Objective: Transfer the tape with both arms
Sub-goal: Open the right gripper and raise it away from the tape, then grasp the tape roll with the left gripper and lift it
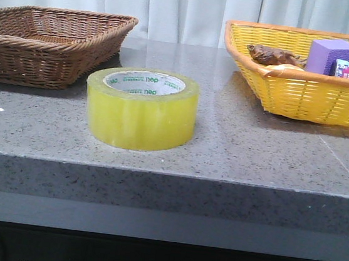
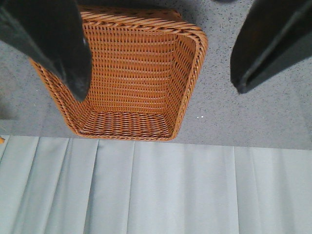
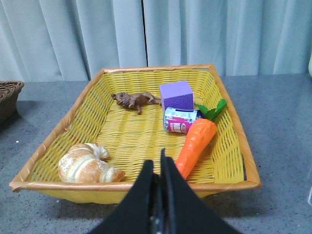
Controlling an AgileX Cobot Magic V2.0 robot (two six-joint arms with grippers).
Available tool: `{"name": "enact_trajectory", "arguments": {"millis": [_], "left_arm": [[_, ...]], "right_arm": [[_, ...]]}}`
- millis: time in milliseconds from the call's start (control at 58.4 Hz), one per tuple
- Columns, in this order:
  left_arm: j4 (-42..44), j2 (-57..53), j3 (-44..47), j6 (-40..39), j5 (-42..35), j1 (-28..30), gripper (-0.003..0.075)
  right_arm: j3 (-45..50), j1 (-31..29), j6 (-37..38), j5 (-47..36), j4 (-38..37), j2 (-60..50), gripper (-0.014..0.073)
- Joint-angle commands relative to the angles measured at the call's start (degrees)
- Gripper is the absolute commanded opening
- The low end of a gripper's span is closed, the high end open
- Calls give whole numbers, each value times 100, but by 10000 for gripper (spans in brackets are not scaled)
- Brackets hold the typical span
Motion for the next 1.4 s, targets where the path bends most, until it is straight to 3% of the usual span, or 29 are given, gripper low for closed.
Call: {"name": "enact_trajectory", "arguments": {"millis": [0,205,411,616,890,1386], "left_arm": [[-3,49,-216,-48,-457,2,565],[-260,91,-264,-51,-163,-81,565],[-584,947,-1234,-51,1992,-909,565],[-839,2208,-2112,-51,2927,-1869,565],[-1266,3830,-2826,-84,2962,-2827,565],[-1934,5624,-3523,-84,2962,-2908,565]], "right_arm": [[-98,-34,-13,-559,-48,-118,-50],[-98,-34,-13,-581,-48,-117,-50],[-98,-34,-13,-581,-48,-117,-50],[-98,-34,-13,-581,-48,-117,-50],[-98,-34,-13,-581,-48,-117,-50],[-96,-34,-13,-593,-48,-117,-50]]}}
